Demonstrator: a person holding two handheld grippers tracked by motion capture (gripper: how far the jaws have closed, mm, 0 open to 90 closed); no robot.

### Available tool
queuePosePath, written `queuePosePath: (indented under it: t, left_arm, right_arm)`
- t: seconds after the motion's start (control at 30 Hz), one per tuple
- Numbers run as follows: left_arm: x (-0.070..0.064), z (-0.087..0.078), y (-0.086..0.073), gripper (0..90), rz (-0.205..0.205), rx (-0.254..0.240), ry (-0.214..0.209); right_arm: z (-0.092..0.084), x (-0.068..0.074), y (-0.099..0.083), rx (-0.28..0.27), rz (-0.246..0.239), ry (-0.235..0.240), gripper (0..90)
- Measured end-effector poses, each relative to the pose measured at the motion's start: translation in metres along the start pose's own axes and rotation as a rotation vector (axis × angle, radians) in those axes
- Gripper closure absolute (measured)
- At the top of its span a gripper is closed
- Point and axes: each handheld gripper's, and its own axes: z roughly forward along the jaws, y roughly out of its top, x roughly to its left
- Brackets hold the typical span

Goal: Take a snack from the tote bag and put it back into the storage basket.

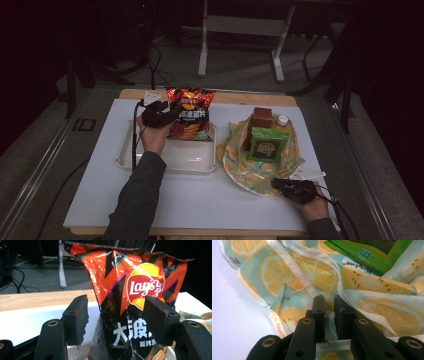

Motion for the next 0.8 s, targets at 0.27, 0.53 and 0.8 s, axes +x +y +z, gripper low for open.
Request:
queuePosePath:
  t: [0.27,0.53,0.8]
  left_arm:
    - [-0.002,-0.015,0.004,38.7,0.008,-0.010,-0.008]
    - [-0.006,-0.025,-0.006,47.0,0.017,0.016,-0.042]
    - [-0.013,-0.025,-0.024,54.3,0.029,0.073,-0.075]
  right_arm:
    - [0.000,0.000,0.000,0.000,0.001,0.001,79.3]
    - [0.000,0.000,0.000,0.000,0.000,0.000,79.3]
    - [0.000,0.000,0.000,-0.001,-0.002,0.001,79.2]
